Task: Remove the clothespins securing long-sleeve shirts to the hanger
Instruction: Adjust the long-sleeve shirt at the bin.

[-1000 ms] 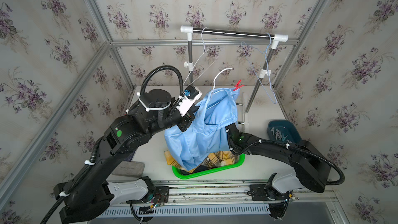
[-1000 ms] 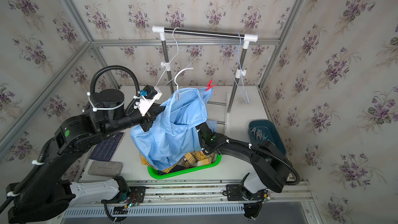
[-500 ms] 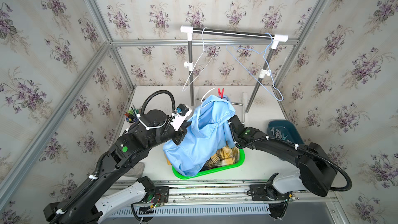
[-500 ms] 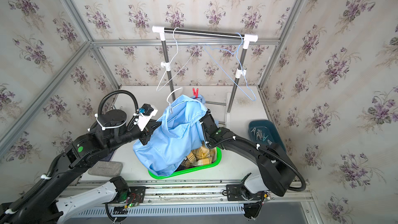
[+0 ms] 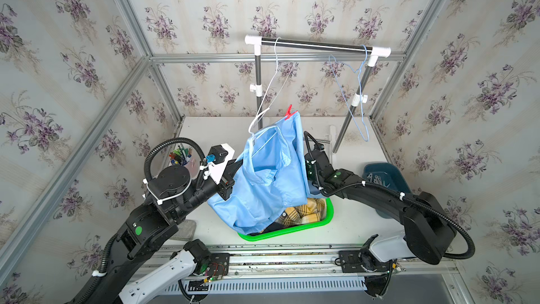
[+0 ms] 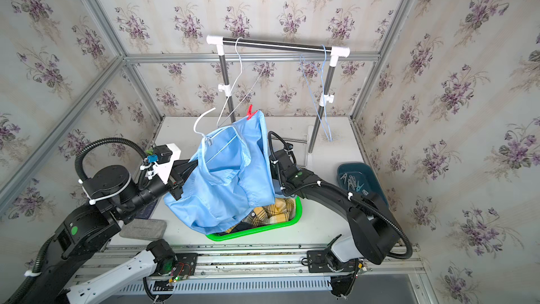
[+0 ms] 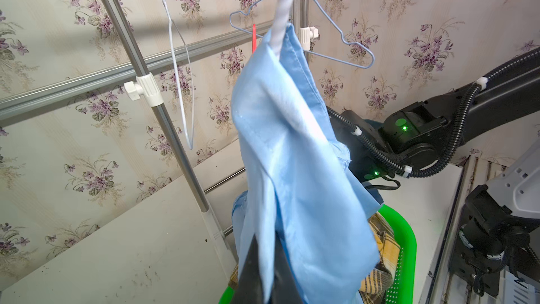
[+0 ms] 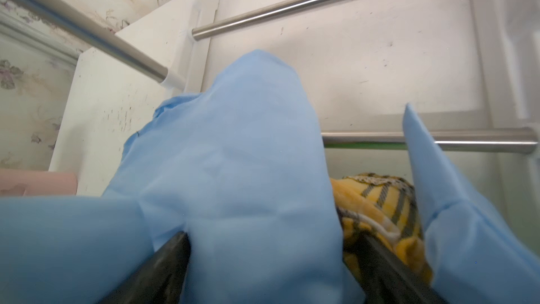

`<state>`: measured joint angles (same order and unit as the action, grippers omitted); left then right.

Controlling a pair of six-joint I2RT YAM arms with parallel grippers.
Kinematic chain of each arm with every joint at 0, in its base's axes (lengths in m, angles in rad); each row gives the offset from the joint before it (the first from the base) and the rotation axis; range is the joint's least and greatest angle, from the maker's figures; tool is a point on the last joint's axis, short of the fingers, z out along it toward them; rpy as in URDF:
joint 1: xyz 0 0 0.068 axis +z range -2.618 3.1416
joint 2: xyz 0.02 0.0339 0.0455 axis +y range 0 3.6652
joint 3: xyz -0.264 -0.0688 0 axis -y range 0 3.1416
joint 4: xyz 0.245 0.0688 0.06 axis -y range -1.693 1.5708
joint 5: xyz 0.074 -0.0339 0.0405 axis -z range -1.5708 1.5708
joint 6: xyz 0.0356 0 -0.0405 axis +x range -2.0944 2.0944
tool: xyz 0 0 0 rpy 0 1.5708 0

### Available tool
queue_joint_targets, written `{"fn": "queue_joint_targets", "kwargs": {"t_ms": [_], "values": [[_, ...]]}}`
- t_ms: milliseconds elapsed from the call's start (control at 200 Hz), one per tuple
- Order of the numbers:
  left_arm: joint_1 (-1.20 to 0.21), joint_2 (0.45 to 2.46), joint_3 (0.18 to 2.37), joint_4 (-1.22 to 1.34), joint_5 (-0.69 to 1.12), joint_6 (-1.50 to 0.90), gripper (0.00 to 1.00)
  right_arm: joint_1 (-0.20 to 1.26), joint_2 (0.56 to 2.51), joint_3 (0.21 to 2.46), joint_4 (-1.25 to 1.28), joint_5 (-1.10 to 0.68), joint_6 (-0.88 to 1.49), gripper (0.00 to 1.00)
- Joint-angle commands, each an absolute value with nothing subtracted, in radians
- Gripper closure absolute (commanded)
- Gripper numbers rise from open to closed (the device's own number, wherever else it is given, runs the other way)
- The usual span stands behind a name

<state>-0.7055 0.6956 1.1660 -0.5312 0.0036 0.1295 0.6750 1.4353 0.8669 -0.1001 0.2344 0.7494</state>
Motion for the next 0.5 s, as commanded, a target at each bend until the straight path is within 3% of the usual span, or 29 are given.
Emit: {"fn": "queue_joint_targets", "kwargs": {"t_ms": [0, 250, 495], "values": [[-0.704, 0.691, 1.160, -0.486, -0.003, 0.160, 1.00, 0.632, 1.401, 0.864, -0.080, 0.251, 0.729, 0.10], [-0.704, 0.711, 1.125, -0.484, 0.017, 0.190, 1.00, 0.509, 1.248, 0.836, -0.052, 0.093, 0.747, 0.08], [-0.715, 0.768, 1.065, -0.404, 0.046, 0.195, 1.00, 0.435, 1.111, 0.855, -0.133, 0.107, 0.779, 0.08]]}}
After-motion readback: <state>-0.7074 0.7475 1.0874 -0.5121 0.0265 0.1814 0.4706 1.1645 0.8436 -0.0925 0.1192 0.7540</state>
